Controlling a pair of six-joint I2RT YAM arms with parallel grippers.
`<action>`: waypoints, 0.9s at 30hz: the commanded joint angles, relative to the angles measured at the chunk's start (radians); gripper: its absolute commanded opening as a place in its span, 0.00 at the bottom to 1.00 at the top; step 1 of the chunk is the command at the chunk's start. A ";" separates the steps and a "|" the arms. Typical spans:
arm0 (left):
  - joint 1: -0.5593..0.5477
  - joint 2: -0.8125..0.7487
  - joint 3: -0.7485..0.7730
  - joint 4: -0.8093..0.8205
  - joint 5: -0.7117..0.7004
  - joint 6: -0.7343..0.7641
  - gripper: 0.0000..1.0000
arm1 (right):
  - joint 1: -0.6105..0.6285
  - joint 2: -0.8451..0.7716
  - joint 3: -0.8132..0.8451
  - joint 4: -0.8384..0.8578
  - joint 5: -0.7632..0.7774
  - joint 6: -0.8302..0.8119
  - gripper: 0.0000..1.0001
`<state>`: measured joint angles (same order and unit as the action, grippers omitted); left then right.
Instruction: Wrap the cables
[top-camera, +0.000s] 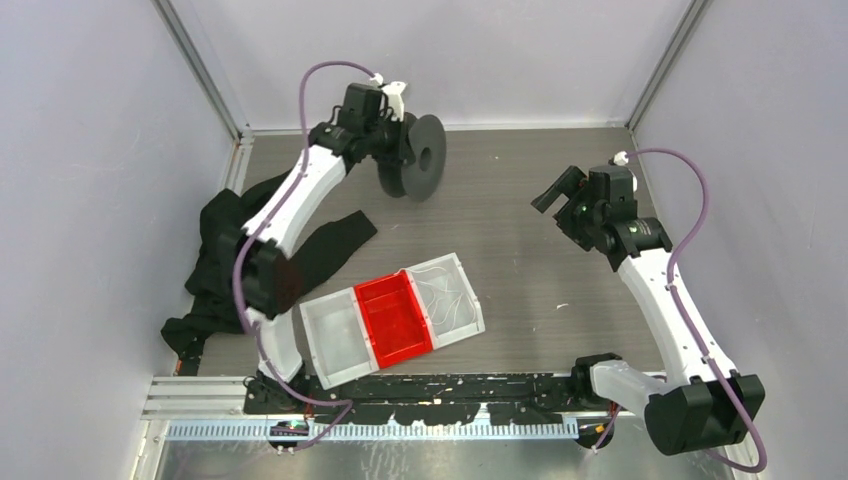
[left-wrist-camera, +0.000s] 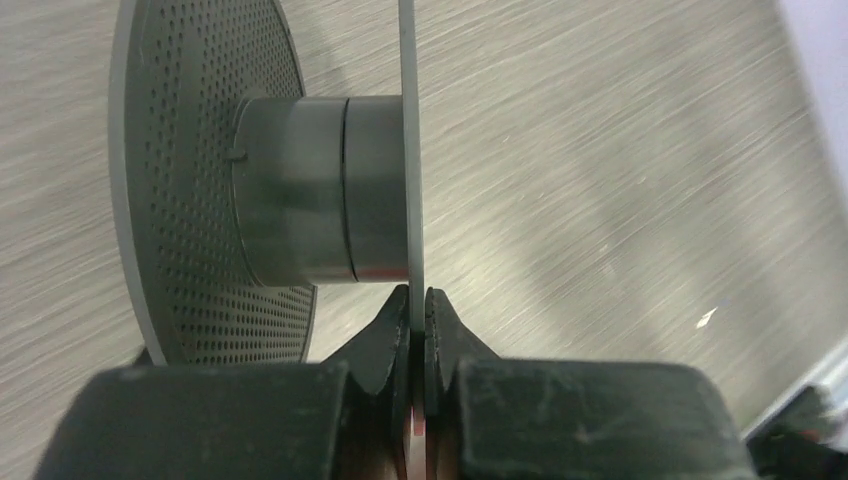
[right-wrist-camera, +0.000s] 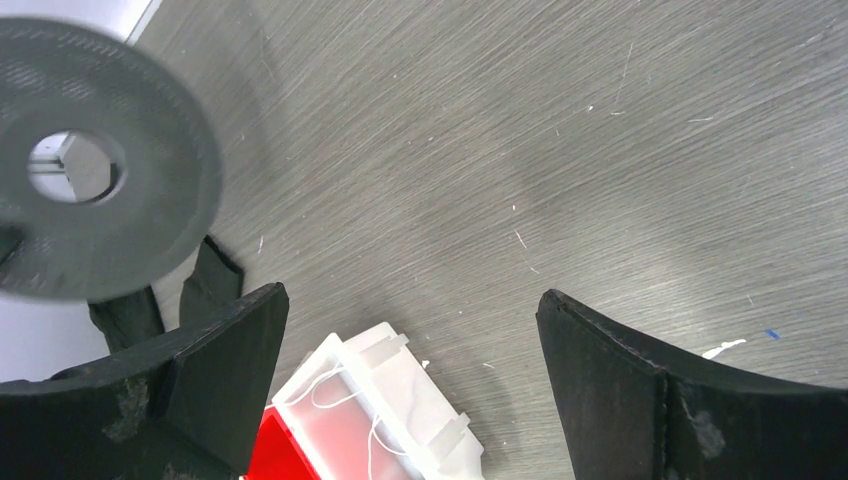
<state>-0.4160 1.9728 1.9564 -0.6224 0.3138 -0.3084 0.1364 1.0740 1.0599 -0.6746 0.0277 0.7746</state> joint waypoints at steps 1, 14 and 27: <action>-0.086 -0.236 -0.155 -0.008 -0.247 0.327 0.00 | 0.001 0.034 -0.011 0.071 -0.040 0.019 1.00; -0.183 -0.469 -0.598 0.191 -0.405 0.281 0.00 | -0.001 0.055 -0.018 0.103 -0.078 0.025 1.00; -0.193 -0.484 -0.641 0.177 -0.338 0.248 0.03 | 0.000 0.041 -0.031 0.107 -0.082 0.031 1.00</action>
<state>-0.6033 1.5364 1.2919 -0.4980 -0.0452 -0.0395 0.1360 1.1347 1.0313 -0.5991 -0.0444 0.7963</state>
